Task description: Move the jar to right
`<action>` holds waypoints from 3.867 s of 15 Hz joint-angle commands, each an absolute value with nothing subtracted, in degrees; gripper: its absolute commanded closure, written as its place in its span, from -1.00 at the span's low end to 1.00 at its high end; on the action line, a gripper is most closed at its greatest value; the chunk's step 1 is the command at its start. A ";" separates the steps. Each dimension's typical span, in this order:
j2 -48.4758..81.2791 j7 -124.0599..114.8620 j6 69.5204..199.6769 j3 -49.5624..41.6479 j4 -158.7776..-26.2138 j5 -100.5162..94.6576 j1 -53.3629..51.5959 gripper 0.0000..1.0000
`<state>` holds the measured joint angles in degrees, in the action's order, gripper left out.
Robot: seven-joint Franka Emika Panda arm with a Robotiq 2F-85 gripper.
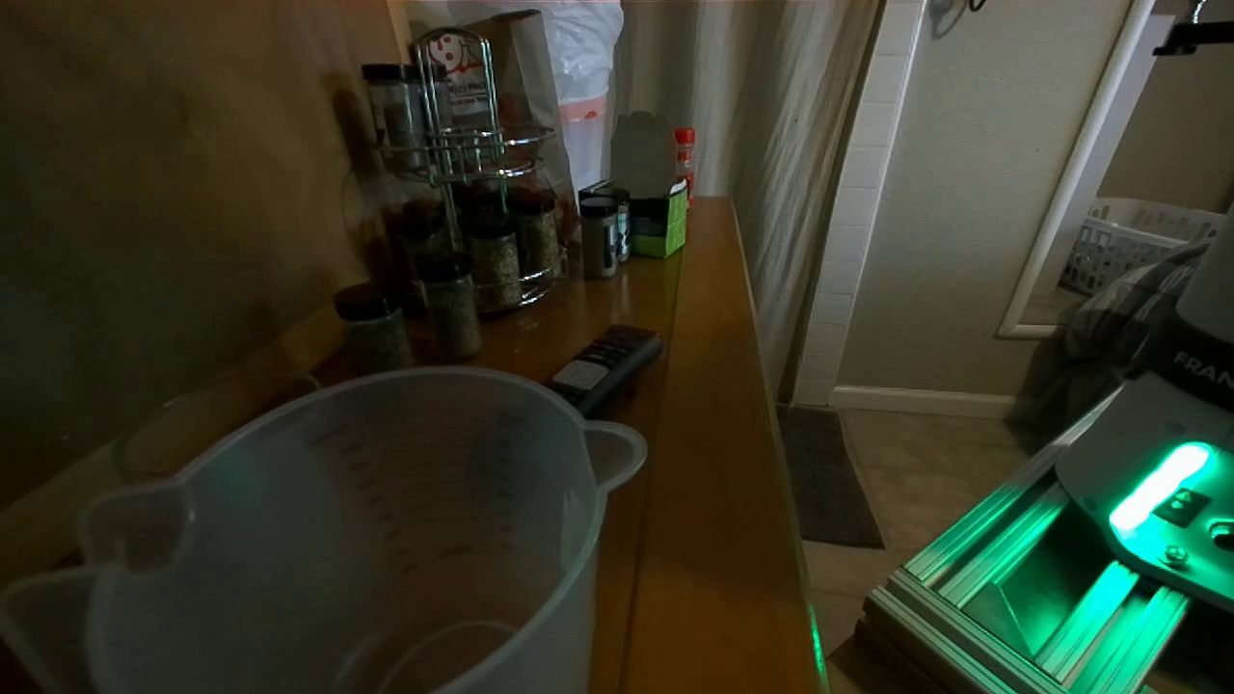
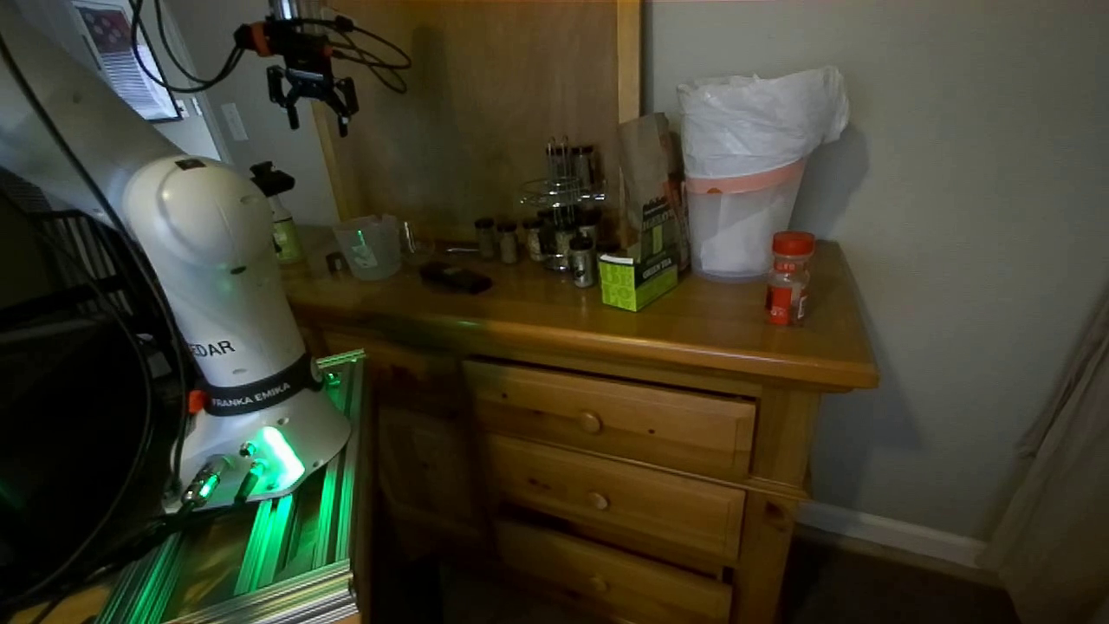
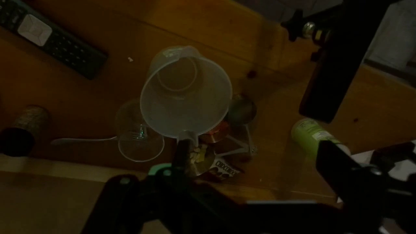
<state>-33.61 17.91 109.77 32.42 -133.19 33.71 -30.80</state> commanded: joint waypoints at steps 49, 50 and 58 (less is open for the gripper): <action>-6.22 11.83 149.29 36.98 -142.33 12.35 -34.33 1.00; -7.12 11.53 148.42 36.83 -142.44 13.57 -34.59 0.98; -9.65 16.38 143.03 31.73 -142.21 25.92 -40.38 0.98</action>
